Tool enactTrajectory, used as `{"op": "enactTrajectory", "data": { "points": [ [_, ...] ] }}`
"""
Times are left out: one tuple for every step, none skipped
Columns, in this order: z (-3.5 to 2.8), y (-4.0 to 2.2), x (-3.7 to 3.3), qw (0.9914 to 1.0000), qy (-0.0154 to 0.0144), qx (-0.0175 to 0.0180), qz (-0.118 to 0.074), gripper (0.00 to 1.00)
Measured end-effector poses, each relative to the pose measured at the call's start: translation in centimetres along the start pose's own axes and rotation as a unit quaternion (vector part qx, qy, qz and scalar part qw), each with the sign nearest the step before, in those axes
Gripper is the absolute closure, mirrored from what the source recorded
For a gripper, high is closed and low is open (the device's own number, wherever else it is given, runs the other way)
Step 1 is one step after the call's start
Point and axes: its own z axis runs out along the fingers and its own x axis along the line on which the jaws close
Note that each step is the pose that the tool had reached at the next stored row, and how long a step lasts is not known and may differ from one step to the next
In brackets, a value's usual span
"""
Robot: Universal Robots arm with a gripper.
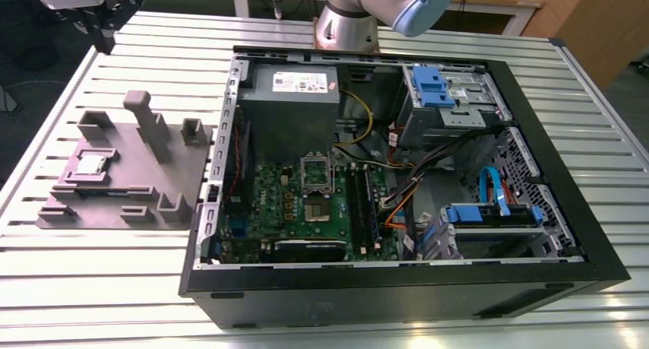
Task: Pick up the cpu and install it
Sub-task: 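Reach for the cpu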
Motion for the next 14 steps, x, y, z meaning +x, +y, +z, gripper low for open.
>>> {"op": "enactTrajectory", "data": {
  "points": [
    [0.0, 0.0, 0.0, 1.0, 0.0019, -0.0009, 0.0, 0.9],
    [0.0, 0.0, 0.0, 0.99999, 0.0038, -0.0018, 0.0, 0.9],
    [0.0, 0.0, 0.0, 0.99998, 0.0057, -0.0028, 0.0, 0.9],
    [0.0, 0.0, 0.0, 0.99996, 0.0076, -0.0037, 0.001, 0.9],
    [0.01, 0.0, 0.0, 0.99994, 0.0097, -0.0047, 0.001, 0.9],
    [0.0, 0.0, 0.0, 0.99992, 0.0116, -0.0057, 0.001, 0.9],
    [0.0, 0.0, 0.0, 0.99989, 0.0135, -0.0066, 0.001, 0.9],
    [0.0, 0.0, 0.0, 0.99985, 0.0154, -0.0075, 0.001, 0.9],
    [0.0, 0.0, 0.0, 0.99981, 0.0173, -0.0084, 0.001, 0.9],
    [0.01, 0.0, 0.0, 0.99977, 0.0192, -0.0094, 0.001, 0.9],
    [0.01, 0.0, 0.0, 0.99972, 0.0211, -0.0103, 0.001, 0.9],
    [0.0, 0.0, 0.0, 0.99967, 0.0232, -0.0113, 0.002, 0.9],
    [0.01, 0.0, 0.0, 0.99961, 0.0251, -0.0122, 0.002, 0.9],
    [0.01, 0.0, 0.0, 0.99955, 0.027, -0.0132, 0.002, 0.9]
  ]
}}
